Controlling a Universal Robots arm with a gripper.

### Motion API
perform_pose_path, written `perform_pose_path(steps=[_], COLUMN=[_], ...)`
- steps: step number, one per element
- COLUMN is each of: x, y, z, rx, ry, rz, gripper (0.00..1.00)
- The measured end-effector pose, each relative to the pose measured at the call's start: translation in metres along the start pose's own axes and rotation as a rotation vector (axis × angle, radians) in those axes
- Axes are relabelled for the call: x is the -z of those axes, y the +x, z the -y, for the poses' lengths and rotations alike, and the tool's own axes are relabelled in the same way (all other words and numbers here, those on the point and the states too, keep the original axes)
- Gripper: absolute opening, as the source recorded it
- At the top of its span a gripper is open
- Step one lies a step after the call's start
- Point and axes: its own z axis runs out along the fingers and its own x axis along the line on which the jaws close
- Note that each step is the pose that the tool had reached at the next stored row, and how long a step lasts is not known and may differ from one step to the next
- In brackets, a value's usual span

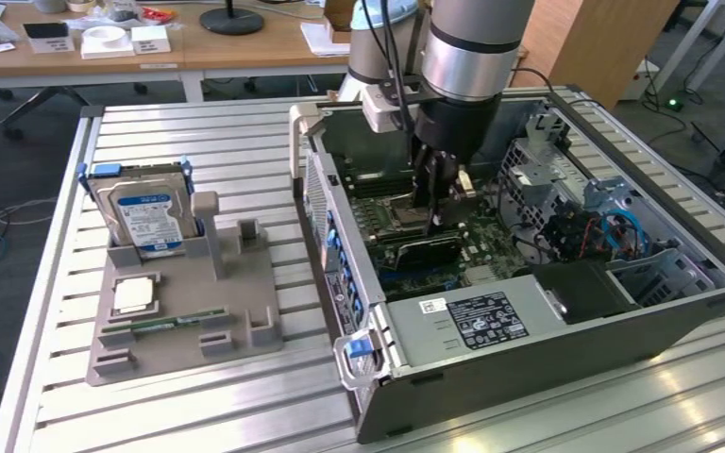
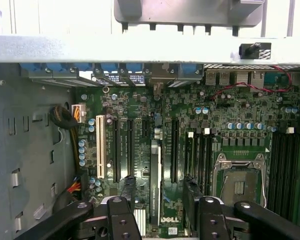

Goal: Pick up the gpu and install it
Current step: 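Press down on the gpu until it lock into place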

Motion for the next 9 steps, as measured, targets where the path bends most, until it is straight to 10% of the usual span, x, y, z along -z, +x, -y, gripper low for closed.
perform_pose_path(steps=[9], x=[0.0001], y=[0.0], z=[0.0], rx=[0.0], ry=[-0.0001], rz=[-0.0002], gripper=[0.51])
